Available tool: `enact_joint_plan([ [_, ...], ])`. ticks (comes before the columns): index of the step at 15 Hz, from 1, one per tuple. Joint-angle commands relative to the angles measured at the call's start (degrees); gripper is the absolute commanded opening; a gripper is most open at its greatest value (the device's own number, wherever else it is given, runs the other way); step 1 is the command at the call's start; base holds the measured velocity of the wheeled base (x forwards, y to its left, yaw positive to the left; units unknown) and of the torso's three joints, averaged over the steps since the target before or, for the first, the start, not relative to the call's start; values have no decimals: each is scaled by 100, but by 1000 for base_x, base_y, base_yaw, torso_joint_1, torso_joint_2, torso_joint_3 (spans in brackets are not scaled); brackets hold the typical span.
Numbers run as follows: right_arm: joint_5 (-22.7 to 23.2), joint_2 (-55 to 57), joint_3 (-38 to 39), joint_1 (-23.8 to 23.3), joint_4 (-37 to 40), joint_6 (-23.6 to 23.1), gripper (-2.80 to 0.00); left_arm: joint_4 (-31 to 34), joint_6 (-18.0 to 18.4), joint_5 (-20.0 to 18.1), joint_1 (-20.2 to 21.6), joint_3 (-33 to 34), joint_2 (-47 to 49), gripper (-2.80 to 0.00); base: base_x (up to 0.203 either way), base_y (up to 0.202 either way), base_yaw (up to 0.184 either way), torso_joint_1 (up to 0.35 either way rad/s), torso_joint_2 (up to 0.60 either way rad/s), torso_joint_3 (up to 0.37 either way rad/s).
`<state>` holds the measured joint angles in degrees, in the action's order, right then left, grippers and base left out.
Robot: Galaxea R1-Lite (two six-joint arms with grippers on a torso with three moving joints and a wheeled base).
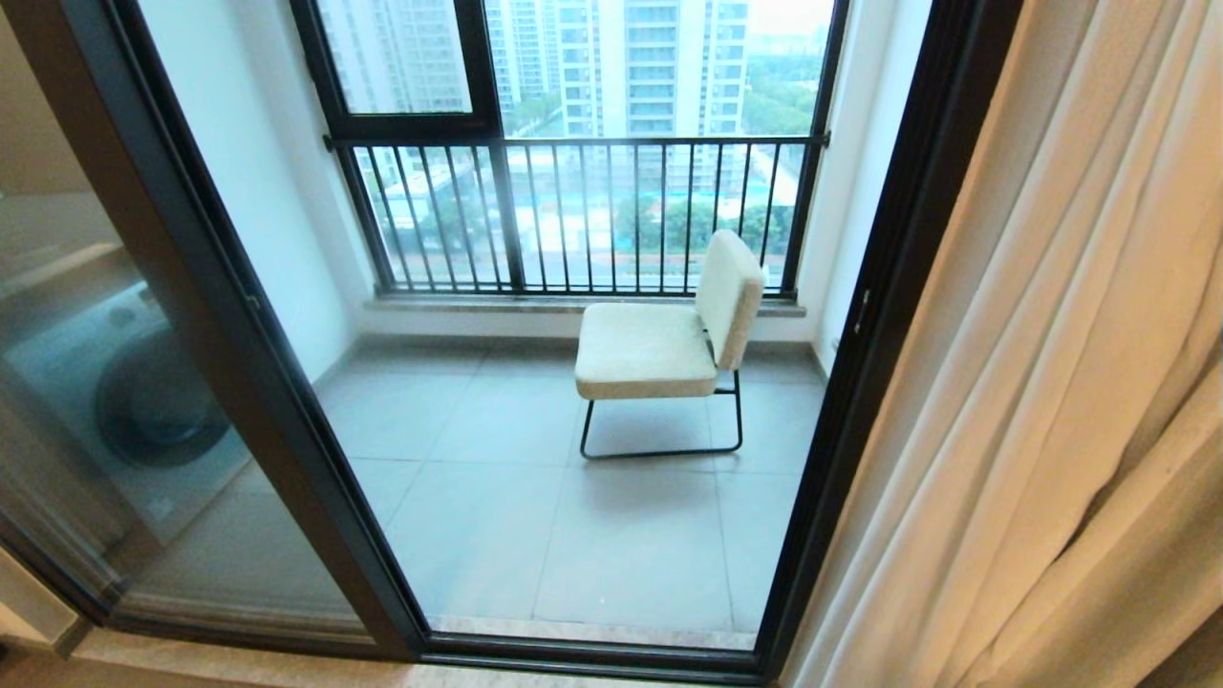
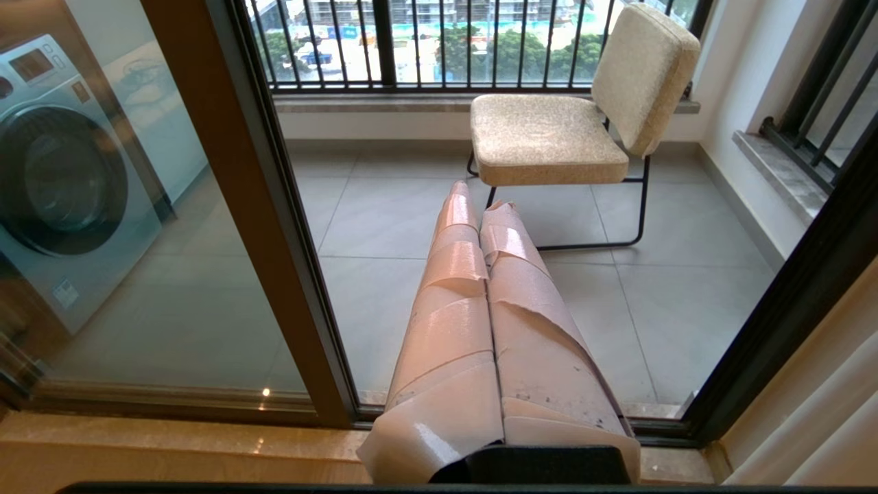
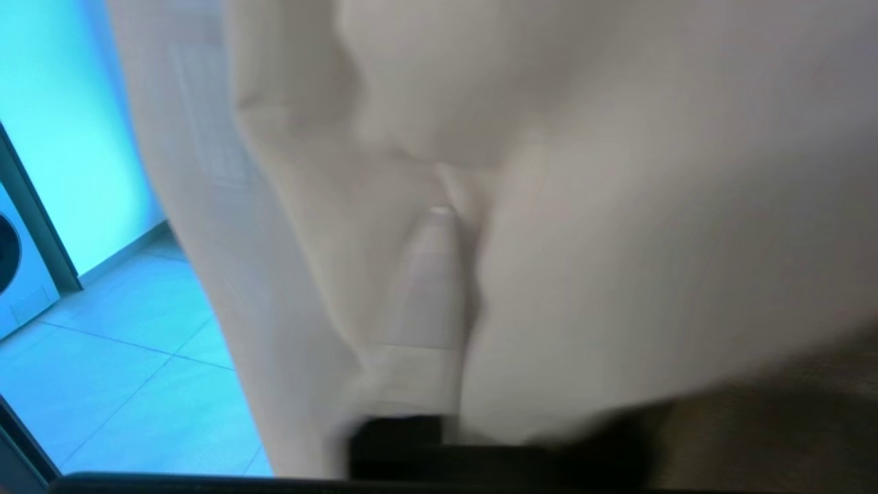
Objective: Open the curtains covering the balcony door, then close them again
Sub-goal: Pull the inner curtains open on both sides
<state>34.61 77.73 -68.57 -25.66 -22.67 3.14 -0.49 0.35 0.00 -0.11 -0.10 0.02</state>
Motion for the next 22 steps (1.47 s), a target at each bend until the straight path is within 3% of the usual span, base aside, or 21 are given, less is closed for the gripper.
enact_joint_plan([
  [1, 20, -15, 74, 0, -17, -2, 0, -4, 0, 0, 2, 1, -2, -280, 0, 0, 0, 0, 0, 0],
  [7, 20, -272, 405, 0, 19, -2, 0, -4, 5, -5, 2, 1, -2, -280, 0, 0, 0, 0, 0, 0],
  [14, -1, -1147, 1162, 0, 580, -44, 0, -4, 0, 0, 2, 1, -2, -280, 0, 0, 0, 0, 0, 0],
  [22, -48, -2755, 2010, 0, 1750, -66, 0, -4, 0, 0, 2, 1, -2, -280, 0, 0, 0, 0, 0, 0],
])
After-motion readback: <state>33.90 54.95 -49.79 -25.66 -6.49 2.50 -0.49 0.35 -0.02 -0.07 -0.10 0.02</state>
